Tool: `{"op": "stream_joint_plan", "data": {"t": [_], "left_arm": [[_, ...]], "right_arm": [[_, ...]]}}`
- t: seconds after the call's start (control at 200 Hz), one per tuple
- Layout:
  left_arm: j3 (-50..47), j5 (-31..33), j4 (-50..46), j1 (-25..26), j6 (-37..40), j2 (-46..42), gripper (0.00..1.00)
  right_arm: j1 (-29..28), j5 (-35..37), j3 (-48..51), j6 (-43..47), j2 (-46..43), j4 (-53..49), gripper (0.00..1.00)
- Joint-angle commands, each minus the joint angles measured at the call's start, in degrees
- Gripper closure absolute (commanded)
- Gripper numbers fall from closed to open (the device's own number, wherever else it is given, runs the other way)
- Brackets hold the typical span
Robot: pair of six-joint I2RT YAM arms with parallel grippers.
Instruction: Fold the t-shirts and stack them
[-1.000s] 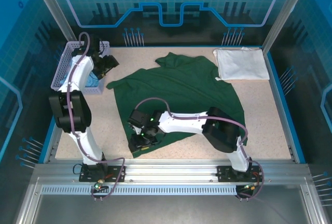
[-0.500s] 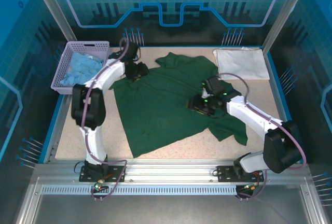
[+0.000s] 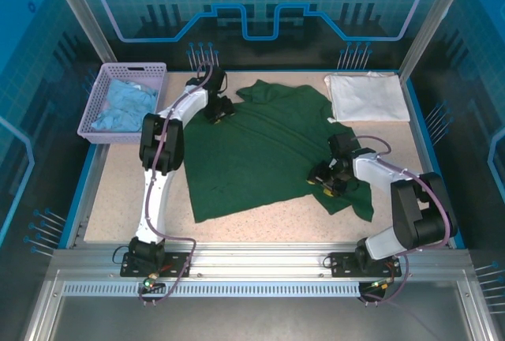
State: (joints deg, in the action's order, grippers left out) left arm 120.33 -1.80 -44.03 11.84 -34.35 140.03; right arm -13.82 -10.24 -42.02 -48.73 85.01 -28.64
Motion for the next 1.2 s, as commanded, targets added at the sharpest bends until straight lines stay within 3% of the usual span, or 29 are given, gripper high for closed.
{"op": "stream_joint_plan", "data": {"t": [0.0, 0.135, 0.33, 0.505, 0.655, 0.775, 0.92, 1.01, 1.196], "left_arm": [[7.37, 2.94, -6.28, -1.30, 2.30, 4.97, 0.49], [11.84, 3.21, -8.15, -3.17, 2.74, 7.32, 0.47], [16.06, 2.88, -9.19, -5.65, 4.37, 7.85, 0.43], [20.08, -2.32, -11.67, -5.46, 5.33, 7.19, 0.35], [16.45, -2.99, -9.98, -4.67, 4.26, 0.14, 0.30], [6.40, -2.99, -4.22, -4.74, 1.76, -7.01, 0.35], [-5.20, -1.56, 0.57, -4.90, -0.11, -11.69, 0.50], [-10.28, 0.02, 1.65, -4.89, -0.05, -12.47, 0.55], [-19.61, 3.21, 4.14, -5.92, -0.46, -14.64, 0.60]], "right_arm": [[-3.74, -2.27, 2.43, -4.49, 1.66, 2.45, 0.39], [-11.38, -2.08, 4.87, -12.61, 1.72, 6.11, 0.37], [-26.95, 0.39, 6.21, -28.20, 1.85, 12.61, 0.30], [-31.61, 4.65, -2.73, -26.43, 1.50, 4.58, 0.27], [-29.77, 12.27, -13.54, -17.18, -3.06, -4.32, 0.26], [-19.94, 10.56, -23.84, -5.26, 0.53, -6.89, 0.32], [-11.22, 16.80, -41.24, 5.24, 16.27, -12.58, 0.56], [-7.36, 15.59, -51.68, 9.02, 27.85, -13.08, 0.71], [-4.08, 13.22, -79.13, 13.16, 52.39, -21.33, 0.81]]}}
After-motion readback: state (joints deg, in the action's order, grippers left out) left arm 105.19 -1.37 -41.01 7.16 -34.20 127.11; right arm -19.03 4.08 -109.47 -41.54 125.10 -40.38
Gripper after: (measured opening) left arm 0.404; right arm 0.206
